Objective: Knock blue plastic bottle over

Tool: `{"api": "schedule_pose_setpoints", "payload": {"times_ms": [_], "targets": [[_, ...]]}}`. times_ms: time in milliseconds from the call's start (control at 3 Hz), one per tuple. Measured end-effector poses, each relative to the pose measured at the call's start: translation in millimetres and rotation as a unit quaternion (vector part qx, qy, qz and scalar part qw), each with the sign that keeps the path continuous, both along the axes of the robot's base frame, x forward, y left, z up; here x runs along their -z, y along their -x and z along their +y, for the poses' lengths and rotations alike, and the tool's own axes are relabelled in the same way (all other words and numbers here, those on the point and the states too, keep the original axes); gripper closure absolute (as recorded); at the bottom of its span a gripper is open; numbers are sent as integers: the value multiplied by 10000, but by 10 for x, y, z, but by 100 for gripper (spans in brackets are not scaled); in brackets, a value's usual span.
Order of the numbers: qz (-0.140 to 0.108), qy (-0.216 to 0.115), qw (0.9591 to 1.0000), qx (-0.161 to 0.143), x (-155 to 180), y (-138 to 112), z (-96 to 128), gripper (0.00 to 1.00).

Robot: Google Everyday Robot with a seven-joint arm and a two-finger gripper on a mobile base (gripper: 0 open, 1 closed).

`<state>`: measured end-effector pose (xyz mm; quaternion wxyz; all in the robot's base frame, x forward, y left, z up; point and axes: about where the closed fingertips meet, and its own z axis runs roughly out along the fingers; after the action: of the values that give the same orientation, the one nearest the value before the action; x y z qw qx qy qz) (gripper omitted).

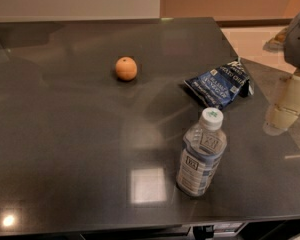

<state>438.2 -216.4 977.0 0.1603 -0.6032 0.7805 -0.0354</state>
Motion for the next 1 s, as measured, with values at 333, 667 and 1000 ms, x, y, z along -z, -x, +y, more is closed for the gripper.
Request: {"api": "schedule_pose_setpoints", "payload": {"times_ms": [333, 667, 1000], "targets": [[-1, 0, 10000, 0, 0, 0, 0, 0], [109, -321, 9993, -131, 19, 48, 79, 0], [259, -869, 9950, -409, 88, 167, 249, 0]]}}
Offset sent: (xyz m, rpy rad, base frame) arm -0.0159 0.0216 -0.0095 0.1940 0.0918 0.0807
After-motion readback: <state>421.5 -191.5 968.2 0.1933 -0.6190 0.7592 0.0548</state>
